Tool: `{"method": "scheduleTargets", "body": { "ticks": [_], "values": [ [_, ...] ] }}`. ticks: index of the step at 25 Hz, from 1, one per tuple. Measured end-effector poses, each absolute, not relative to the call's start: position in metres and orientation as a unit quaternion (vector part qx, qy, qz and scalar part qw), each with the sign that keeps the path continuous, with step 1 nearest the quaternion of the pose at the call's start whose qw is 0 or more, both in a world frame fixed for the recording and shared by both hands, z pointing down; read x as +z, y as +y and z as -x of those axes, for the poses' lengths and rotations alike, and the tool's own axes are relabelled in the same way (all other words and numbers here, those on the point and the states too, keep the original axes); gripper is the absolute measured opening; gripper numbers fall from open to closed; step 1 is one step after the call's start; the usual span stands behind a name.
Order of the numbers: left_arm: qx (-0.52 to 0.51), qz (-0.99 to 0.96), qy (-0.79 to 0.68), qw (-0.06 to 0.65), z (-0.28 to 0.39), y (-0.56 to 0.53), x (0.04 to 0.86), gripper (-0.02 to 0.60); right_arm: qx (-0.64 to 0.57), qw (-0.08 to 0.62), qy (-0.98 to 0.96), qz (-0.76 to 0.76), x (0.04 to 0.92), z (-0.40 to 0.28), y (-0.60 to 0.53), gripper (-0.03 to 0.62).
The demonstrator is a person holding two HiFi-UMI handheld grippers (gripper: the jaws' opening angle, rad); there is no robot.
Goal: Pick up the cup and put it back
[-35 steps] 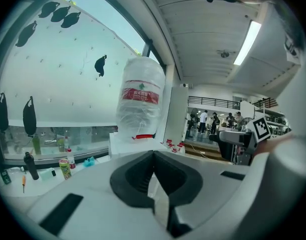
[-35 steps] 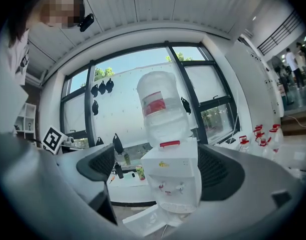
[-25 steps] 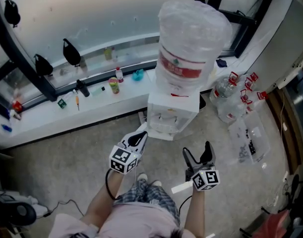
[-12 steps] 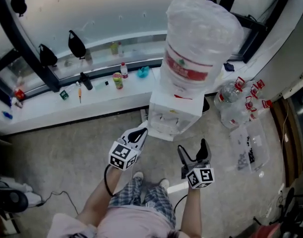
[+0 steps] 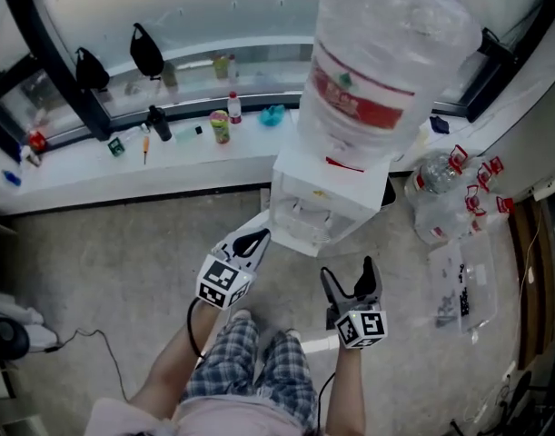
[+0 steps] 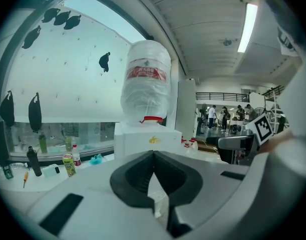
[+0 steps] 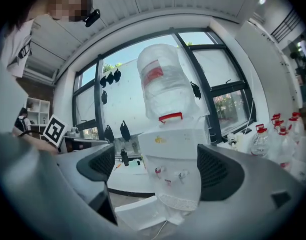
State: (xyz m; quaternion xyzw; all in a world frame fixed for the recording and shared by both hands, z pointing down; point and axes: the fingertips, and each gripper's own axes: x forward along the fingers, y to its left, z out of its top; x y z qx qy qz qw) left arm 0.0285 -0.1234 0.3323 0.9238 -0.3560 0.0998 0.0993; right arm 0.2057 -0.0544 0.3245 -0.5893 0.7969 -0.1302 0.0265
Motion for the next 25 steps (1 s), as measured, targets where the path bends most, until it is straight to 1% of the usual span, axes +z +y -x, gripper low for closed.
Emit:
{"method": "scheduleTargets", "body": {
  "ticks": [2,5,9,14,20,25],
  "values": [
    [0.098,-0.926,-0.353,0.090,-0.031,-0.124,0.361,0.025,-0.127,0.033,0.796,0.591,0.355,-0.208,-0.056,0.509],
    [0.087,-0.931,-0.346,0.077,-0.032,-0.127,0.412,0.025,-0.097,0.025,0.803,0.587,0.403,-0.207,-0.058,0.509],
    [0.072,-0.935,-0.335,0.094,-0.033,-0.136,0.497,0.025,-0.091,0.032,0.811,0.578,0.482,-0.205,-0.068,0.509],
    [0.074,-0.932,-0.343,0.088,-0.034,-0.152,0.608,0.025,-0.105,0.049,0.816,0.566,0.588,-0.205,-0.078,0.509],
    [0.073,-0.936,-0.338,0.070,-0.042,-0.165,0.734,0.025,-0.084,0.029,0.829,0.552,0.713,-0.202,-0.084,0.509],
    [0.080,-0.941,-0.325,0.055,-0.051,-0.178,0.812,0.025,-0.067,0.008,0.833,0.548,0.792,-0.205,-0.099,0.509]
  ]
}}
